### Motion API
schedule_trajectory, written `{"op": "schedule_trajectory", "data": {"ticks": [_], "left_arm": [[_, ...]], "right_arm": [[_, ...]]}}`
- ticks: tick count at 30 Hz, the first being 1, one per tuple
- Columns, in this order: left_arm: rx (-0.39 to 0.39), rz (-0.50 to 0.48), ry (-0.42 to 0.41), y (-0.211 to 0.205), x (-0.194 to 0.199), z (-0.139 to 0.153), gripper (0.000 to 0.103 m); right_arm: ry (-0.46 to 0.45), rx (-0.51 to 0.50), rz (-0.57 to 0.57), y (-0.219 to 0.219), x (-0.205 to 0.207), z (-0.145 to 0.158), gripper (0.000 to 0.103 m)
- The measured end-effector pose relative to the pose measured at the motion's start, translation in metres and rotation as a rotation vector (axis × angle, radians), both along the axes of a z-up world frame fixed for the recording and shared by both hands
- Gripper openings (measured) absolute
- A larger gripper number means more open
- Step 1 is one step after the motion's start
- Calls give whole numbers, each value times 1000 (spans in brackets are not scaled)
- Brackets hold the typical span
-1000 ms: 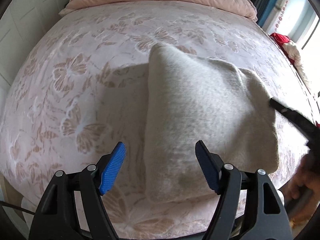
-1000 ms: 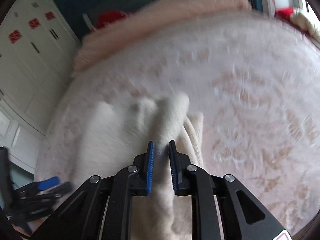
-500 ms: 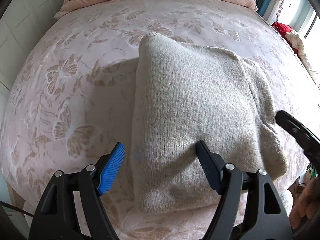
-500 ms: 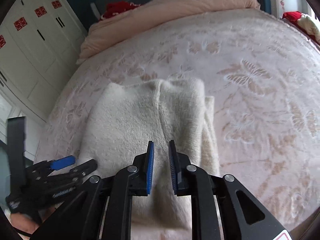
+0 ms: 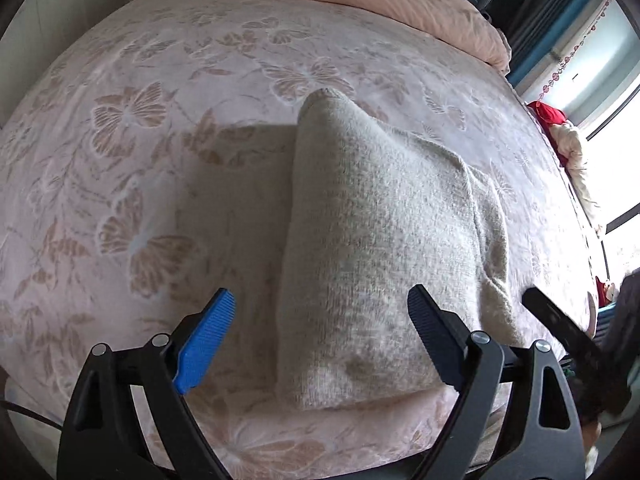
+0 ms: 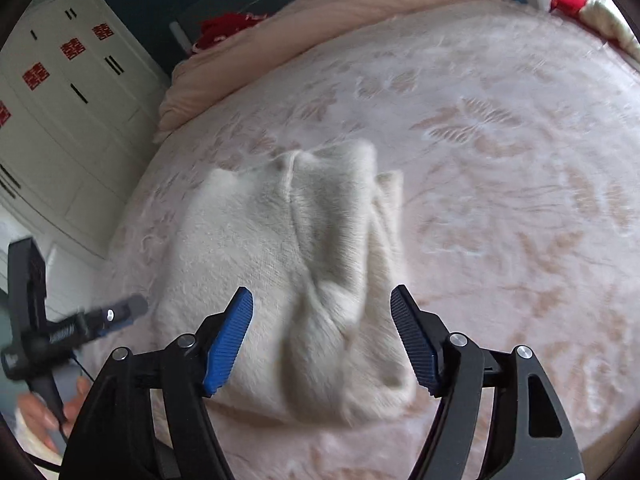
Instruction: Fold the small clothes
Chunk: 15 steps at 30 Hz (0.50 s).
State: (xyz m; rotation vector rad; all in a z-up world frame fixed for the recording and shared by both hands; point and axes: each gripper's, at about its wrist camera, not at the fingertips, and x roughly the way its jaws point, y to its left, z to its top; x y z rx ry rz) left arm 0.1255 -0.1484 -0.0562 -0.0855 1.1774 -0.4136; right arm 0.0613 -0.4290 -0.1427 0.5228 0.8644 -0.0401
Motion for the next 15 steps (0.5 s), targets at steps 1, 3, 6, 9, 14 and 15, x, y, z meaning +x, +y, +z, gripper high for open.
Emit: {"op": "schedule_trajectory", "data": {"ticks": [1,3,6,9,14,15], "left_arm": [[1,-4,4,0,-1,0,86],[4,-9,5,-1,-4,0,86],[8,-25,-5,-2,-8,4,86],[15,-40,-29,-2,-11,7,87],[-1,-41,-6,-11,-9,-4,87],[-9,-40,0,-12,-9,-6,87]], "right_arm": [[19,14,1,-1,9,-7,67],[44,79,15,-3,25,-20,10],[-67,73,16,-2,20,9,11],[-163,-15,18,2,1,46,11],[101,-70,27,-10,25,-38,17],[70,-25,7,-13,21,-43,18]]}}
